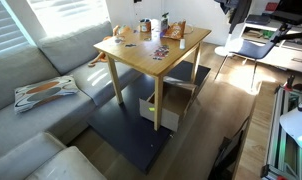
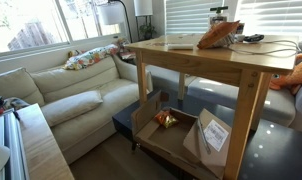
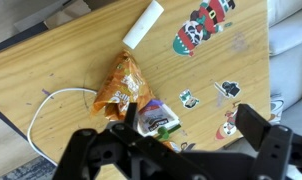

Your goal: Pick up the purple and white packet with a green lid and put it in the cardboard box under the table

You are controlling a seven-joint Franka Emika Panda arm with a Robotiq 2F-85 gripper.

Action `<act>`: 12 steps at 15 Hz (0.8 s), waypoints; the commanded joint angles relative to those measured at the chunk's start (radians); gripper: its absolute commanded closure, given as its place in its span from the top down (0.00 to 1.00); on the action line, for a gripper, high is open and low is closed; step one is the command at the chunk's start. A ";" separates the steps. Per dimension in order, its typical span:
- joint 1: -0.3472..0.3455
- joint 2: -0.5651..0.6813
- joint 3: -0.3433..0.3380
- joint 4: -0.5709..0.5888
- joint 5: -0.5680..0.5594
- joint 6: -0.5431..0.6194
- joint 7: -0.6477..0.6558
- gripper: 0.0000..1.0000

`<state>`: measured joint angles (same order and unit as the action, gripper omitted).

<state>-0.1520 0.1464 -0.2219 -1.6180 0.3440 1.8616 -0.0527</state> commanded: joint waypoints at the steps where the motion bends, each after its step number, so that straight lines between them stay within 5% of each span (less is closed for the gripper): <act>1: -0.008 0.045 0.021 0.026 -0.044 0.115 0.111 1.00; 6: -0.002 0.145 0.018 0.060 -0.134 0.286 0.308 1.00; 12: 0.004 0.258 0.022 0.144 -0.156 0.261 0.518 1.00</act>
<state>-0.1497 0.3478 -0.2063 -1.5388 0.1910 2.1483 0.3690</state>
